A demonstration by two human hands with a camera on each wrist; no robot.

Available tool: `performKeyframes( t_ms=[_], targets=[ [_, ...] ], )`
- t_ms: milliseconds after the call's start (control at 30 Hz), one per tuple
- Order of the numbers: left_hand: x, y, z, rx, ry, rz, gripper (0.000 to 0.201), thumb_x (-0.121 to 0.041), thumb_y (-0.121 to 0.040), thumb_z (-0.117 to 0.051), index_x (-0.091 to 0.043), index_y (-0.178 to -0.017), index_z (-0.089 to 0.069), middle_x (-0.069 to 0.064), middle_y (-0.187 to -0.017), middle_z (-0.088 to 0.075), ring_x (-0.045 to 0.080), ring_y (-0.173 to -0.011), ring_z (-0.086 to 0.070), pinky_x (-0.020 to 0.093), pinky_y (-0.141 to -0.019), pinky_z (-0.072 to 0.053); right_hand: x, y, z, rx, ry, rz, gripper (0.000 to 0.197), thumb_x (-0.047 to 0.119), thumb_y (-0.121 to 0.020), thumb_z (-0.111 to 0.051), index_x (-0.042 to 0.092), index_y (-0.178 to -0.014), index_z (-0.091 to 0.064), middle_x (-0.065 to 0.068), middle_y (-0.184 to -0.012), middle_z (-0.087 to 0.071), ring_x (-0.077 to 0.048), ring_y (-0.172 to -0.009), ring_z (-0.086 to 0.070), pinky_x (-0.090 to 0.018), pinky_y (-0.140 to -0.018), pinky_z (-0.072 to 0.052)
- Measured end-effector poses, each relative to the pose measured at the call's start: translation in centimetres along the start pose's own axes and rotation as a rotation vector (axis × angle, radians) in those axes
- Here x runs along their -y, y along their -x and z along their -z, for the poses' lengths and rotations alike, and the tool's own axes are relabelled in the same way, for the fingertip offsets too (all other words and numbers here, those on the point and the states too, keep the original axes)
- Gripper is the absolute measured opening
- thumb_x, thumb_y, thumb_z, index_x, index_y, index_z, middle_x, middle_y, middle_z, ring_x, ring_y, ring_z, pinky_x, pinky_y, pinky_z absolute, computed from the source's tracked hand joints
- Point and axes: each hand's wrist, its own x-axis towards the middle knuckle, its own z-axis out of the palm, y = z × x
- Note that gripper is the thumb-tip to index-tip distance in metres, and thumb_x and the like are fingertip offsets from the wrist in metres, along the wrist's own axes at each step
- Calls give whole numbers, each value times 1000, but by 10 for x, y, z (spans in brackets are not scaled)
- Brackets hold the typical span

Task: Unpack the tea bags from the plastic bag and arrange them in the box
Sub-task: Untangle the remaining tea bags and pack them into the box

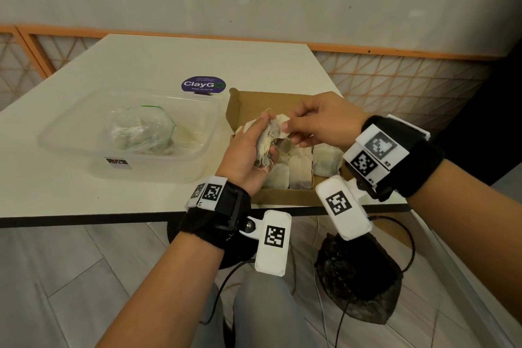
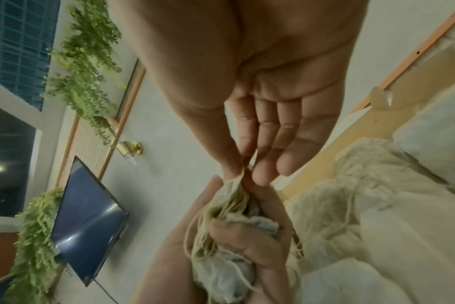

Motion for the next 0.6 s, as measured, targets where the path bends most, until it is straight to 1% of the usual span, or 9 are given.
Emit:
performKeyframes(
  t_ms=[133, 200, 333, 367, 433, 467, 500, 533, 600],
  targets=[
    [1, 0, 1, 11, -19, -14, 15, -29, -96, -50, -23, -94, -63, 1, -91, -62, 9, -74, -55, 13, -41, -42, -4, -5, 1, -35, -131, -17, 12, 13, -81, -69, 12, -73, -61, -7, -77, -65, -14, -67, -62, -18, -56, -52],
    [2, -1, 1, 28, -47, -23, 18, -32, -97, -48, -24, -94, -63, 0, -92, -63, 8, -74, -54, 13, -42, -42, -5, -5, 1, -20, -125, 1, 13, 11, -81, -69, 12, -73, -59, -7, -77, -64, -13, -65, -62, -17, -54, -51],
    [1, 0, 0, 15, -26, -12, 24, -36, -98, -44, -23, -95, -64, -1, -90, -64, 9, -75, -53, 12, -41, -42, -6, -3, 4, -112, -66, 88, 15, 2, -82, -65, 13, -77, -56, -5, -71, -60, -2, -52, -60, -16, -51, -50],
    [1, 0, -1, 6, -9, -3, 26, -36, -99, -43, -22, -97, -64, 0, -89, -63, 9, -75, -52, 12, -40, -42, -7, -1, 4, -141, -11, 140, 17, 1, -83, -64, 15, -79, -56, -4, -70, -59, 0, -51, -58, -17, -53, -50],
    [2, -1, 1, -16, 14, 12, 30, -38, -99, -41, -19, -99, -65, 1, -87, -63, 9, -71, -51, 13, -40, -42, -8, 3, 0, -155, 179, 262, 16, 3, -84, -61, 19, -85, -61, -3, -77, -59, -2, -57, -56, -19, -62, -49],
    [2, -2, 2, -29, 21, 17, 31, -38, -99, -41, -17, -99, -64, 2, -86, -62, 8, -67, -52, 14, -40, -42, -7, 6, -3, -134, 284, 318, 16, 6, -84, -61, 20, -91, -65, 1, -84, -61, -2, -62, -54, -15, -66, -46],
    [2, -2, 3, -40, 28, 20, 31, -39, -99, -42, -16, -99, -62, 3, -85, -62, 8, -62, -53, 14, -41, -43, -6, 9, -6, -110, 387, 355, 18, 10, -84, -62, 21, -98, -67, 6, -90, -61, -1, -66, -52, -9, -66, -42],
    [3, -3, 3, -47, 24, 23, 30, -39, -98, -43, -14, -98, -61, 3, -84, -61, 7, -58, -54, 15, -41, -43, -5, 11, -8, -98, 479, 373, 22, 15, -84, -64, 21, -105, -67, 10, -94, -59, -1, -70, -51, -6, -65, -39],
    [3, -2, 2, -53, -22, 19, 31, -39, -98, -44, -13, -97, -60, 3, -81, -59, 6, -53, -53, 15, -42, -42, -4, 13, -11, -102, 610, 401, 30, 23, -83, -66, 21, -113, -65, 9, -97, -58, -4, -79, -51, -10, -64, -36]
  ],
)
